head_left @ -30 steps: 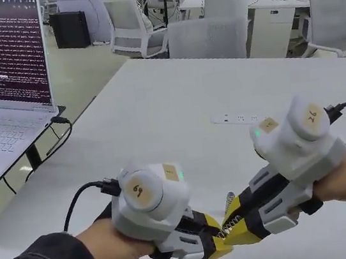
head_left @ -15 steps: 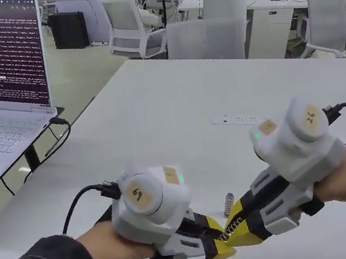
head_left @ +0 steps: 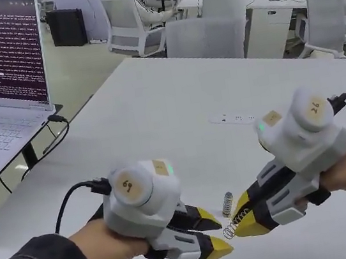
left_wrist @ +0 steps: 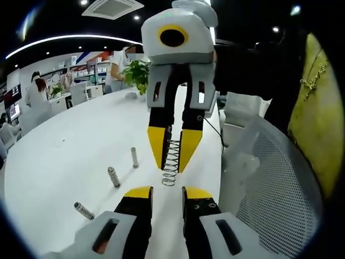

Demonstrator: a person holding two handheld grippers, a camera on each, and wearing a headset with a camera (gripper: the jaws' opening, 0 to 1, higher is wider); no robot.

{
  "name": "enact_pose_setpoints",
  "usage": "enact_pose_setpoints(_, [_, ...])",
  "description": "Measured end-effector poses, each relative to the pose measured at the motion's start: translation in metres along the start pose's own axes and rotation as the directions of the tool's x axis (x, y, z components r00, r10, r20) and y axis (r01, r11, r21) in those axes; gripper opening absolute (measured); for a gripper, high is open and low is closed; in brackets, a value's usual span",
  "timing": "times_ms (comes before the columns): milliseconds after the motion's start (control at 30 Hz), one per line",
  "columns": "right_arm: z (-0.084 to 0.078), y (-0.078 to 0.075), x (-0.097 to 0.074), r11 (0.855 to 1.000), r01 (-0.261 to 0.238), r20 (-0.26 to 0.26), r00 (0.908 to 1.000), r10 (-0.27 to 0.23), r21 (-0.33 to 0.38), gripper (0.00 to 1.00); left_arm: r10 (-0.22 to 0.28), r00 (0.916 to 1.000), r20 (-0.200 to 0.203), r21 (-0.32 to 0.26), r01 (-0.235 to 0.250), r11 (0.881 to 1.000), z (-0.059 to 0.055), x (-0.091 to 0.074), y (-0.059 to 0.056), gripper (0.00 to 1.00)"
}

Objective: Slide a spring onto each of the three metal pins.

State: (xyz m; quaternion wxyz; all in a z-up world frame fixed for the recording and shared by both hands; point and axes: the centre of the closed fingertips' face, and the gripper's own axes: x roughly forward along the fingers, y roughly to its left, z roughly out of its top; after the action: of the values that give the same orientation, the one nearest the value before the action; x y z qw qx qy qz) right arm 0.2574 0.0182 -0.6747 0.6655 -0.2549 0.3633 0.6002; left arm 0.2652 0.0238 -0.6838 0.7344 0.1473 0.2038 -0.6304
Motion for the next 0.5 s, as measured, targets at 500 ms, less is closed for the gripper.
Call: enact_pose_setpoints(500, [-0.015,-0.016,-0.016,0.998,0.061,-0.032,0.9977,-0.060,0.017,0.08,0.064,0.9978,0.013,-0.115,-0.062,0.991,-0.016,-0.034,0.014,0.45])
